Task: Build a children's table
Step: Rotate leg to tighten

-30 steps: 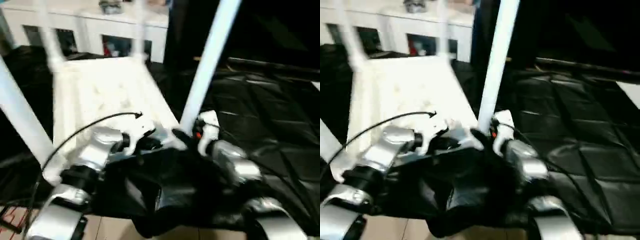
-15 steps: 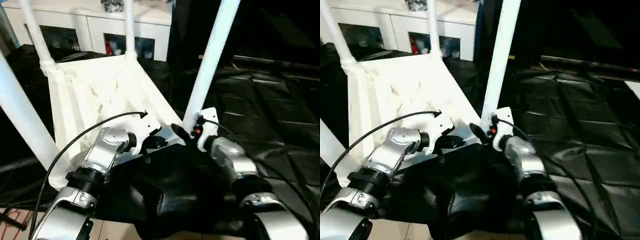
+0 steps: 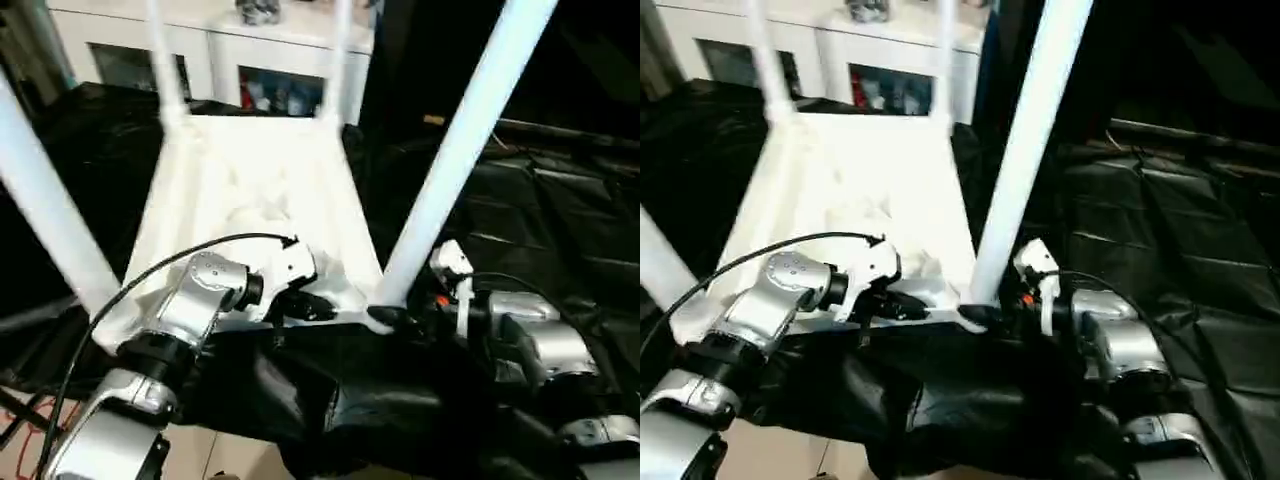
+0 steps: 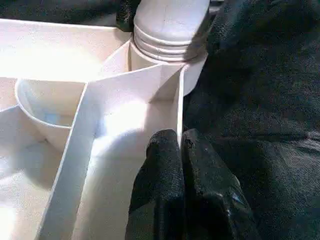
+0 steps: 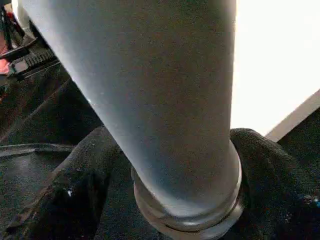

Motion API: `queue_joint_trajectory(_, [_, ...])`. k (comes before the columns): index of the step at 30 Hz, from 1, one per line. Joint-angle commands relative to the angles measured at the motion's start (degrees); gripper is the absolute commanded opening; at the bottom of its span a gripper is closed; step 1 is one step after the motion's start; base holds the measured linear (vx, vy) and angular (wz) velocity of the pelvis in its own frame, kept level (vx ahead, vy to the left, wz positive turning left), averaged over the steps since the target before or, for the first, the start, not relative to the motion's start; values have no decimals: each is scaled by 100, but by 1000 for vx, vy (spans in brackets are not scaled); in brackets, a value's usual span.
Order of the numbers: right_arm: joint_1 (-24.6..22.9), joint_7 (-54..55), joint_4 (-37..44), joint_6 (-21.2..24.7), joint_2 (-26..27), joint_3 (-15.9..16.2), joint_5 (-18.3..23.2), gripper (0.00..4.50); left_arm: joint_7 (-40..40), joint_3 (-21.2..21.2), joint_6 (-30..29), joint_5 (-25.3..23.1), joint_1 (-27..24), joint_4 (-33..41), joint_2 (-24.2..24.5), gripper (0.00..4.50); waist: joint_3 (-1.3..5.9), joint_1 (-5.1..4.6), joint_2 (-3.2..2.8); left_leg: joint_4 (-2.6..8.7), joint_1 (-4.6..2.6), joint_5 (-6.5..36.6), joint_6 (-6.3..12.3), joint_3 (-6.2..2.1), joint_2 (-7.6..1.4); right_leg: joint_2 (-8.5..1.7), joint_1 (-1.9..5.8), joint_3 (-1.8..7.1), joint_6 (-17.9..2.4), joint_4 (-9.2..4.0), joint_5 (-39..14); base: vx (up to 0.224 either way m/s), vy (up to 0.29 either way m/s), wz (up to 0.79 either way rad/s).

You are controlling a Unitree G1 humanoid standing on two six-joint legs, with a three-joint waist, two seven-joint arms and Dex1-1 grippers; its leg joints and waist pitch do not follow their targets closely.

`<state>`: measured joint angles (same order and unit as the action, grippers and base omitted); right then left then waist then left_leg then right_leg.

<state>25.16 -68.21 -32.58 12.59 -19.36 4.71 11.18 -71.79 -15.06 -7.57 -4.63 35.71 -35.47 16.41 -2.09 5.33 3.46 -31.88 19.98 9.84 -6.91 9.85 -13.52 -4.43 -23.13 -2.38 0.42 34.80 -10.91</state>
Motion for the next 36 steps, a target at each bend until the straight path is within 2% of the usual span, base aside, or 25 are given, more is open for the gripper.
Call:
queue_joint_trajectory(1, [-162, -1064, 329, 177, 325, 900, 68, 357, 389, 11, 46, 30, 268, -178, -166, 0, 246, -2, 8, 355, -1, 1612, 180, 77, 36, -242, 227, 157, -955, -509, -1869, 0, 0, 0])
queue_joint_trajectory(3, [-168, -1048, 352, 215, 337, 924, 72, 357, 367, 13, 57, 35, 267, -178, -146, 0, 251, -4, 4, 354, -1, 1583, 167, 72, 29, -251, 223, 154, -979, -497, -1812, 0, 0, 0])
queue_joint_trajectory(5, [-178, -1055, 392, 251, 330, 936, 86, 333, 357, 17, 62, 39, 263, -178, -141, 0, 257, -7, 9, 350, 4, 1523, 169, 75, 30, -249, 231, 156, -1014, -483, -1685, 0, 0, 0])
queue_joint_trajectory(8, [-201, -1095, 493, 360, 306, 969, 120, 320, 318, 31, 100, 41, 251, -197, -136, 0, 264, -1, 26, 336, 4, 1399, 200, 84, 32, -249, 237, 156, -1051, -466, -1533, 0, 0, 0])
queue_joint_trajectory(10, [-194, -1096, 502, 386, 303, 967, 126, 300, 303, 25, 135, 56, 256, -232, -134, 0, 268, 4, 16, 336, 11, 1337, 200, 84, 33, -243, 248, 154, -1065, -454, -1422, 0, 0, 0])
queue_joint_trajectory(11, [-183, -1068, 488, 381, 315, 941, 119, 295, 303, 19, 161, 69, 273, -279, -138, 0, 267, 7, -9, 338, 7, 1337, 195, 82, 32, -244, 245, 154, -1081, -450, -1391, 0, 0, 0])
queue_joint_trajectory(13, [-181, -1019, 464, 374, 343, 887, 104, 277, 322, 7, 188, 73, 288, -329, -147, 0, 265, 11, 2, 334, 6, 1381, 183, 89, 37, -241, 244, 151, -1091, -455, -1407, 0, 0, 0])
queue_joint_trajectory(15, [-186, -966, 465, 380, 369, 851, 106, 273, 321, 9, 173, 86, 289, -322, -150, 0, 262, 16, 0, 338, 1, 1461, 163, 86, 34, -249, 240, 151, -1057, -470, -1557, 0, 0, 0])
queue_joint_trajectory(20, [-225, -854, 559, 444, 422, 812, 144, 268, 322, 39, 172, 92, 274, -316, -138, 0, 266, 19, 4, 337, 2, 1416, 163, 83, 32, -248, 243, 154, -1042, -464, -1535, 0, 0, 0])
queue_joint_trajectory(23, [-213, -448, 465, 304, 572, 642, 110, 267, 395, 73, 136, 113, 240, -296, -155, 0, 267, 15, 15, 333, 8, 1389, 165, 86, 35, -245, 247, 153, -1065, -459, -1463, 0, 0, 0])
queue_joint_trajectory(24, [-153, -29, 295, 181, 713, 470, 59, 267, 440, 78, 71, 137, 187, -224, -183, 0, 260, 15, 18, 340, 7, 1399, 156, 84, 36, -250, 238, 153, -1048, -462, -1528, 0, 0, 0])
queue_joint_trajectory(27, [-1, 781, -62, 64, 992, 132, 12, 266, 538, 60, -71, 157, 71, -57, -256, 0, 248, -49, 21, 367, 17, 1608, 45, 57, 40, -267, 221, 139, -943, -491, -1997, 0, 0, 0])
queue_joint_trajectory(29, [58, 1053, -180, 27, 1084, 35, -7, 266, 569, 50, -119, 157, 28, 7, -284, 0, 230, -87, 6, 382, 7, 1773, -3, 42, 44, -270, 200, 134, -864, -525, -2293, 0, 0, 0])
queue_joint_trajectory(30, [234, 1764, -522, 36, 1293, -172, -68, 266, 664, 25, -254, 149, -66, 177, -361, 0, 228, -127, 7, 392, 9, 1855, -35, 27, 34, -285, 189, 134, -841, -527, -2429, 0, 0, 0])
queue_joint_trajectory(31, [234, 1764, -522, 36, 1293, -172, -68, 265, 664, 25, -254, 149, -66, 177, -361, 0, 224, -160, 3, 399, 18, 1908, -63, 18, 34, -286, 186, 129, -831, -529, -2497, 0, 0, 0])
queue_joint_trajectory(32, [351, 2255, -773, -56, 1471, -279, -132, 265, 783, -4, -411, 133, -152, 361, -451, 0, 232, -208, 16, 397, 34, 1908, -73, 6, 49, -274, 208, 118, -779, -540, -2564, 0, 0, 0])
queue_joint_trajectory(35, [463, 2818, -1039, -168, 1733, -345, -253, 265, 927, -80, -601, 72, -250, 617, -598, 0, 228, -277, 8, 384, 4, 1944, -58, 22, 49, -252, 161, 131, -829, -549, -2432, 0, 0, 0])
queue_joint_trajectory(36, [487, 2948, -1096, -188, 1811, -364, -291, 265, 967, -95, -669, 60, -271, 696, -646, 0, 226, -301, 11, 384, 16, 1949, -44, 27, 46, -256, 159, 141, -850, -546, -2390, 0, 0, 0])
